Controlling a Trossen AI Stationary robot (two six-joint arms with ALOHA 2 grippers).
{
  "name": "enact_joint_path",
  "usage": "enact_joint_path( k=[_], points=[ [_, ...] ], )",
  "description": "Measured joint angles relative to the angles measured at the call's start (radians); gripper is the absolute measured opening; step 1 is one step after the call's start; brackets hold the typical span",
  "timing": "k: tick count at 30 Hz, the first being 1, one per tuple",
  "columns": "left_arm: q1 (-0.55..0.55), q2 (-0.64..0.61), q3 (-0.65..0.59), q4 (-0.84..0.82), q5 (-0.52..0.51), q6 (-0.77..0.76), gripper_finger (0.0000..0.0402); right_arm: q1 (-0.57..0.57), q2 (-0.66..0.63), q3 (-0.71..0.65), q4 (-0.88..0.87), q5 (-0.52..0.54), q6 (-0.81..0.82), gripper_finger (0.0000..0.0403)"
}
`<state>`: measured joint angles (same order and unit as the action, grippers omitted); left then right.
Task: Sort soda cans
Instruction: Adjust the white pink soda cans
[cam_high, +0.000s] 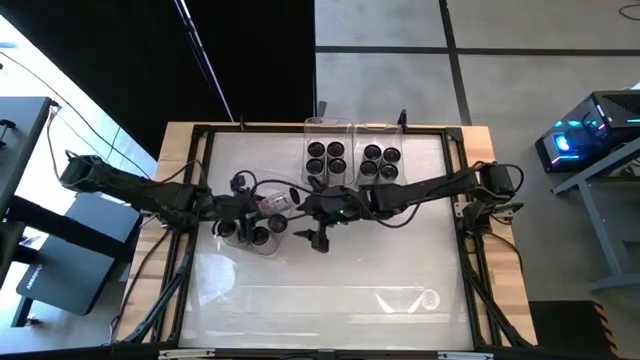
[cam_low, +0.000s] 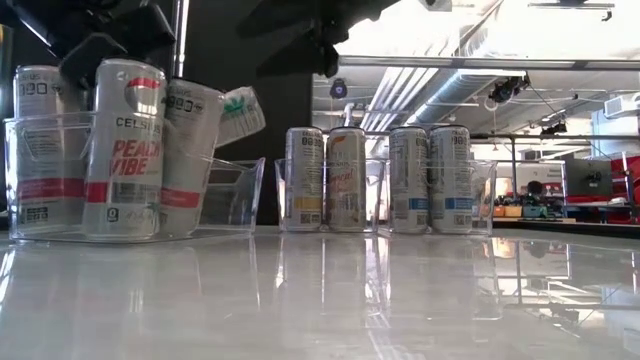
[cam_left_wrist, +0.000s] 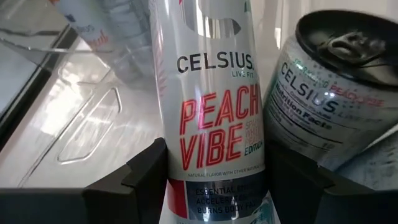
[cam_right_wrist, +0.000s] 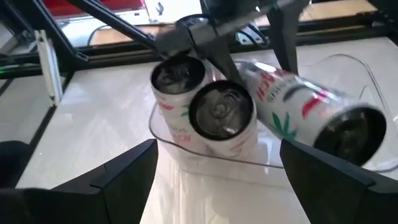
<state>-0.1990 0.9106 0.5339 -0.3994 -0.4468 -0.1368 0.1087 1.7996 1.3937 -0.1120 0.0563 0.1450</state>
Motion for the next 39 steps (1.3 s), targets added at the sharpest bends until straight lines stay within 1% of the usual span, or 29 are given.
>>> enact_joint_path(
  k=[8, 12, 16, 22, 25, 36, 39],
  points=[
    [-0.071, -0.044, 0.001, -0.006, -0.077, -0.015, 0.0214, 0.020, 0.016, -0.002, 0.075, 0.002, 0.034, 0.0334],
    [-0.098, -0.085, 0.001, -0.029, -0.132, -0.038, 0.0214, 0.029, 0.017, -0.002, 0.097, 0.047, 0.032, 0.0334],
    [-0.123, -0.128, -0.004, -0.048, -0.184, -0.066, 0.0214, 0.030, 0.017, -0.002, 0.105, 0.048, 0.031, 0.0334],
    [-0.142, -0.204, -0.120, 0.033, -0.199, -0.146, 0.0214, 0.030, 0.017, -0.002, 0.114, 0.048, 0.034, 0.0334],
    [-0.149, -0.238, -0.151, 0.062, -0.226, -0.169, 0.0214, 0.029, 0.017, -0.002, 0.119, 0.048, 0.031, 0.0334],
    [-0.158, -0.339, -0.159, 0.063, -0.324, -0.096, 0.0214, 0.006, 0.017, -0.002, 0.166, 0.049, 0.031, 0.0334],
    [-0.158, -0.355, -0.159, 0.085, -0.352, -0.058, 0.0214, -0.010, 0.017, -0.002, 0.203, 0.079, 0.026, 0.0334]
  ],
)
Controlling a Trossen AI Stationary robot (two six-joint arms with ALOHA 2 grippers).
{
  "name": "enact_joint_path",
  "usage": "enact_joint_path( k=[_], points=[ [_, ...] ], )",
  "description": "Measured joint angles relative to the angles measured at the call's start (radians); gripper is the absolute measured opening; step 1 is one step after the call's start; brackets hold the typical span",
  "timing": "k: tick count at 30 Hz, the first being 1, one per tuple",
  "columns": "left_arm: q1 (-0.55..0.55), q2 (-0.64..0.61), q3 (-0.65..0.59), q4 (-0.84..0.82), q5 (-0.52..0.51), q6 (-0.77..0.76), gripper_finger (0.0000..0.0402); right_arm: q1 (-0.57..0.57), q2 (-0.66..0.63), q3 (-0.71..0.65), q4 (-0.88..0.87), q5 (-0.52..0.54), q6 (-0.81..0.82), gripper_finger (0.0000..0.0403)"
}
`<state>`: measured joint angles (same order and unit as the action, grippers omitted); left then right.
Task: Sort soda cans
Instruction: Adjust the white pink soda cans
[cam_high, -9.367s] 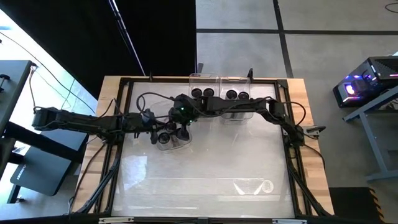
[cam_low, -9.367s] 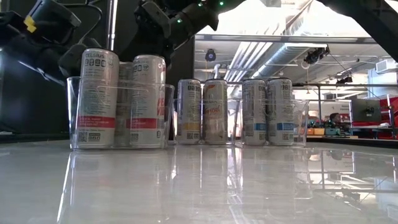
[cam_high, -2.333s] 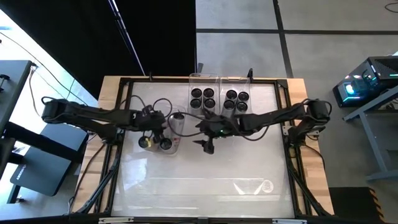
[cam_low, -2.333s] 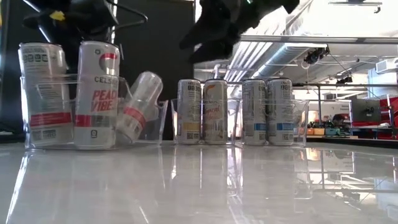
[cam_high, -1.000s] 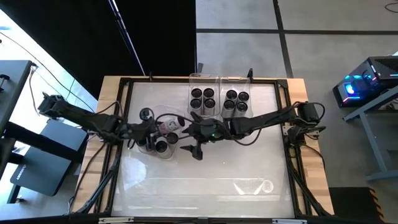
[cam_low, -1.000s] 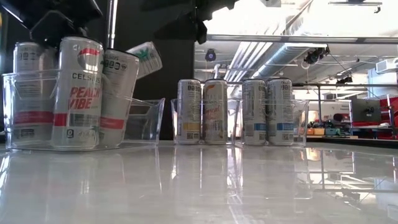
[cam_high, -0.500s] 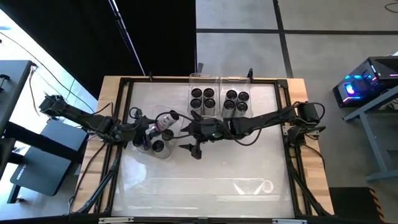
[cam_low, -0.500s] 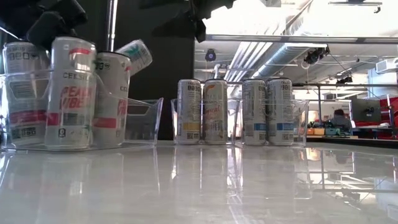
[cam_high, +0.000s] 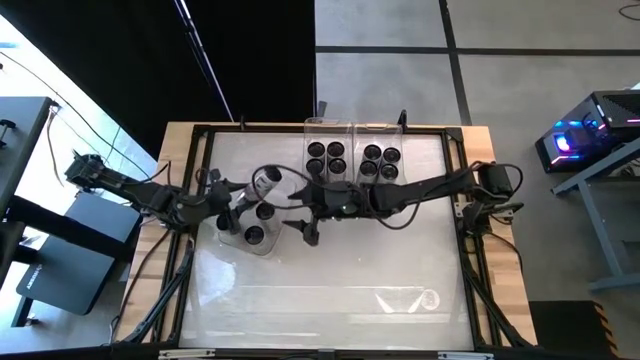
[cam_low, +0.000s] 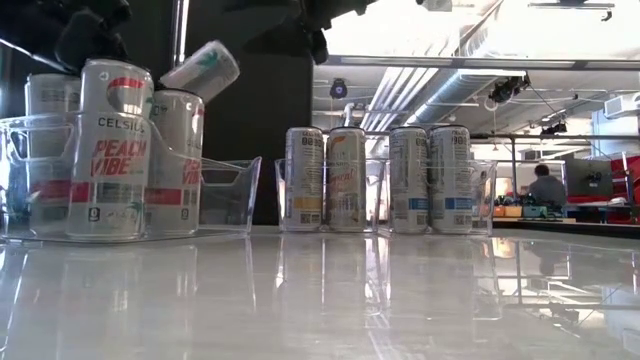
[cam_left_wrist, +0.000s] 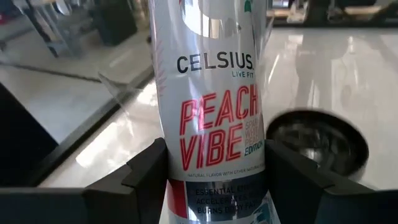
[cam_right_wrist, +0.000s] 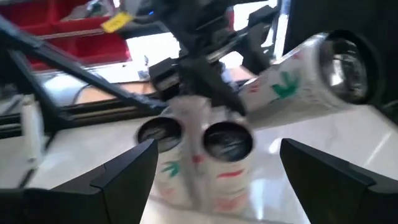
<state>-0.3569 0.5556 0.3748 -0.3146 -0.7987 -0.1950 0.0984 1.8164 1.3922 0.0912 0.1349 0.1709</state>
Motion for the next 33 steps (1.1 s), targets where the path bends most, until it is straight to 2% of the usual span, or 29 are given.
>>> enact_joint_path(
  k=[4, 9, 18, 26, 33],
  points=[
    [0.000, -0.014, 0.000, 0.070, -0.011, 0.084, 0.0214, -0.028, 0.000, 0.000, 0.044, 0.017, -0.077, 0.0334],
    [0.000, -0.018, 0.000, 0.139, -0.024, 0.183, 0.0214, -0.062, 0.000, 0.000, 0.094, -0.005, -0.046, 0.0334],
    [0.000, -0.018, 0.001, 0.237, -0.039, 0.308, 0.0214, -0.127, 0.000, 0.083, 0.008, -0.043, -0.033, 0.0340],
    [0.000, -0.018, 0.002, 0.270, -0.045, 0.338, 0.0214, -0.133, 0.006, 0.103, 0.011, -0.070, -0.066, 0.0370],
    [-0.002, -0.009, 0.002, 0.297, -0.041, 0.356, 0.0214, -0.134, 0.059, 0.103, 0.162, -0.076, -0.072, 0.0374]
  ],
)
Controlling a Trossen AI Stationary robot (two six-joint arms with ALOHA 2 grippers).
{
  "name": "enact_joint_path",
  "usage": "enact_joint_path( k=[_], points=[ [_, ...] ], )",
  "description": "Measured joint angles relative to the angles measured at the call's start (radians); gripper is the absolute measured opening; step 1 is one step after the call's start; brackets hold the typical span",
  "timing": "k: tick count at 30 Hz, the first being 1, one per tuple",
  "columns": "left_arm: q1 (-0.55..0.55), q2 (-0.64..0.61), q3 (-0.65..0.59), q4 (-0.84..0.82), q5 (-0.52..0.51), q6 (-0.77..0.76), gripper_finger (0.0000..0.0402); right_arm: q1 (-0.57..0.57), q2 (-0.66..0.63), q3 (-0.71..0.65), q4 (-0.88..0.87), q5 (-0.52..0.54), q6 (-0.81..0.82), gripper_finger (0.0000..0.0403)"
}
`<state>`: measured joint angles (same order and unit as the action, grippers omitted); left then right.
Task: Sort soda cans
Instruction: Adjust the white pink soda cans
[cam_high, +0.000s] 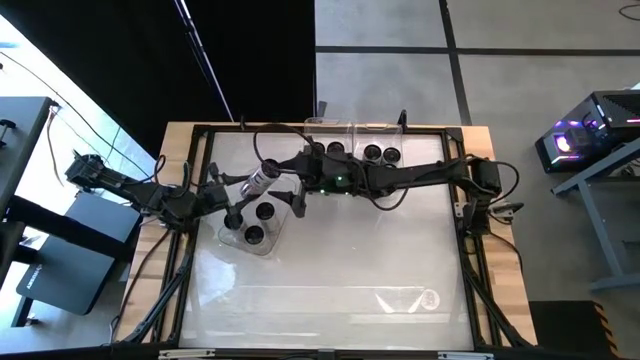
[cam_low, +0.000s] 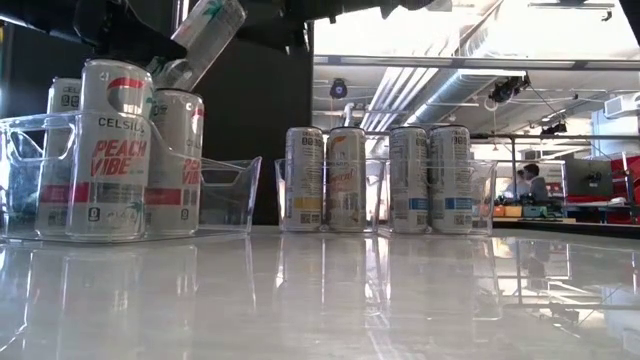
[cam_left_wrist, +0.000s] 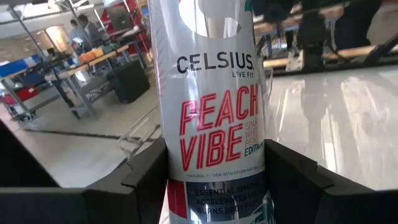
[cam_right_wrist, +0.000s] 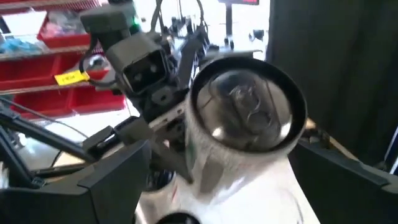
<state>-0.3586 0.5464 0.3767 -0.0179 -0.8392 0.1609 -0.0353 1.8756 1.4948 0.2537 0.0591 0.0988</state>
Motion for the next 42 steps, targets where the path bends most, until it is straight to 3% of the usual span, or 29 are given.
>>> enact_joint_path(
  k=[11, 17, 23, 28, 31, 36, 42],
  points=[
    [-0.004, 0.013, 0.000, 0.068, 0.029, 0.042, 0.0214, -0.011, 0.010, -0.001, 0.154, -0.028, -0.054, 0.0367],
    [-0.004, 0.038, 0.000, 0.119, 0.065, 0.054, 0.0214, -0.018, 0.010, -0.001, 0.152, -0.098, -0.047, 0.0340],
    [-0.004, 0.064, 0.000, 0.151, 0.079, 0.061, 0.0215, -0.017, 0.010, -0.001, 0.154, -0.102, -0.060, 0.0304],
    [-0.003, 0.073, 0.000, 0.150, 0.073, 0.070, 0.0244, -0.017, 0.010, -0.001, 0.154, -0.102, -0.095, 0.0248],
    [-0.003, 0.071, 0.000, 0.148, 0.071, 0.069, 0.0274, -0.017, 0.010, -0.001, 0.154, -0.103, -0.099, 0.0244],
    [-0.004, 0.042, 0.018, 0.104, 0.050, 0.041, 0.0309, -0.028, 0.013, 0.097, -0.060, -0.091, -0.115, 0.0244],
    [-0.004, 0.014, 0.152, -0.241, 0.007, -0.166, 0.0313, -0.033, 0.012, 0.270, -0.375, 0.035, -0.184, 0.0244]
  ],
)
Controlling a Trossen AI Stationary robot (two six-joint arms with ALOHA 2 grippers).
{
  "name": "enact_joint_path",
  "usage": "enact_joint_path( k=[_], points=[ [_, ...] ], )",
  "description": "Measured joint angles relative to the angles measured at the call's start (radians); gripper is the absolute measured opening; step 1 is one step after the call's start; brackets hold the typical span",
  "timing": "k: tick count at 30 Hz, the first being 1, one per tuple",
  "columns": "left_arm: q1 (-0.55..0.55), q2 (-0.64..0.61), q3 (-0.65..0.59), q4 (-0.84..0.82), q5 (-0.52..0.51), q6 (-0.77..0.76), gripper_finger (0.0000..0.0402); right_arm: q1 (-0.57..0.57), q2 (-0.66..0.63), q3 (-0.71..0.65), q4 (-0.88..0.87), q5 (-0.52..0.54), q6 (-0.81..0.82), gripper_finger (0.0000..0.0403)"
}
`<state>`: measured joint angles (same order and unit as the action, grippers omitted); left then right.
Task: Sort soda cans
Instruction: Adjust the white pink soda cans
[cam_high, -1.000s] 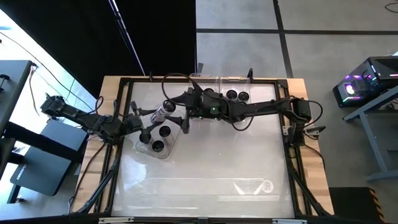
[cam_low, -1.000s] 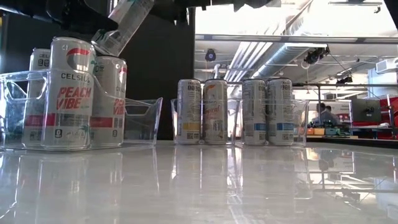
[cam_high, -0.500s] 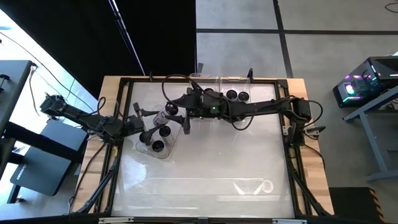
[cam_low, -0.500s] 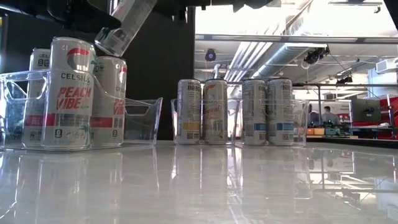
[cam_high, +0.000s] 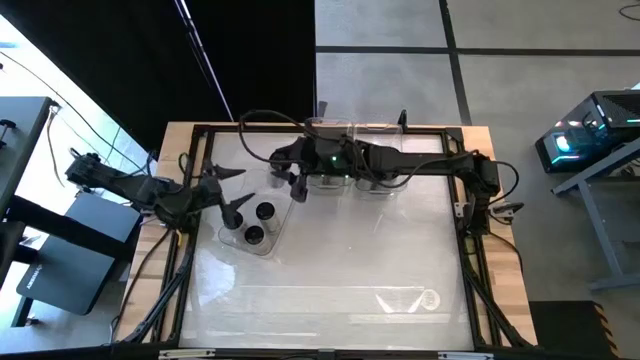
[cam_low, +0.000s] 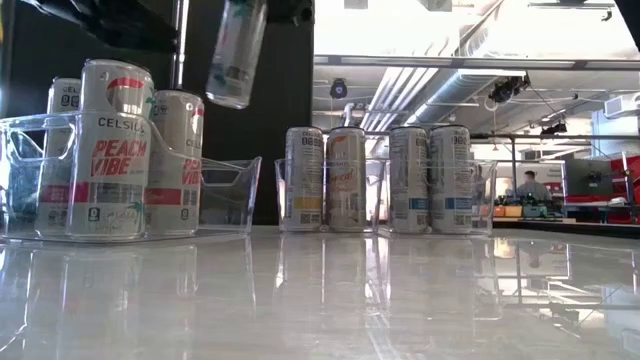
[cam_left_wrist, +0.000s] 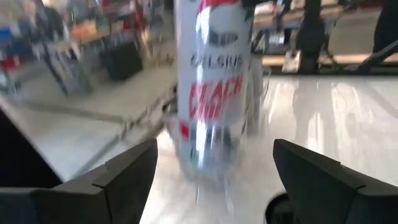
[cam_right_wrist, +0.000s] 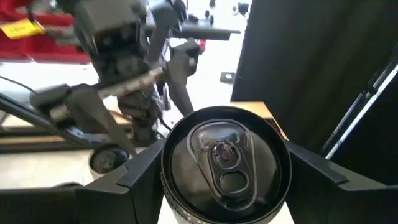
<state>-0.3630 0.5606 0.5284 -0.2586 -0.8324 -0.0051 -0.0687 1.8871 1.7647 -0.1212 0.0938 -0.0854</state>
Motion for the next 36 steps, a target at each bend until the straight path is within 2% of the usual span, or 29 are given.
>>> enact_joint_path(
  k=[4, 9, 12, 16, 22, 26, 30, 36],
  points=[
    [0.000, 0.003, 0.123, -0.335, 0.001, -0.268, 0.0313, -0.021, 0.000, 0.010, -0.025, -0.013, -0.002, 0.0244],
    [0.005, 0.014, 0.280, -0.818, 0.061, -0.740, 0.0314, -0.059, 0.044, 0.000, 0.092, -0.140, 0.035, 0.0244],
    [0.010, 0.017, 0.305, -1.034, 0.160, -0.990, 0.0314, -0.065, 0.120, 0.068, 0.093, -0.216, 0.054, 0.0244],
    [0.010, 0.022, 0.274, -1.233, 0.263, -1.207, 0.0314, -0.054, 0.232, 0.239, 0.026, -0.237, 0.026, 0.0244],
    [0.006, 0.026, 0.265, -1.210, 0.251, -1.182, 0.0302, -0.049, 0.406, 0.473, -0.156, -0.228, 0.017, 0.0244],
    [0.006, 0.023, 0.243, -1.195, 0.234, -1.155, 0.0297, -0.056, 0.478, 0.558, -0.192, -0.201, 0.006, 0.0244],
    [0.006, 0.024, 0.236, -1.144, 0.191, -1.140, 0.0296, -0.072, 0.500, 0.559, -0.188, -0.212, 0.028, 0.0244],
    [0.006, 0.026, 0.236, -0.972, 0.100, -0.969, 0.0296, -0.102, 0.505, 0.487, -0.165, -0.215, 0.033, 0.0244]
  ],
)
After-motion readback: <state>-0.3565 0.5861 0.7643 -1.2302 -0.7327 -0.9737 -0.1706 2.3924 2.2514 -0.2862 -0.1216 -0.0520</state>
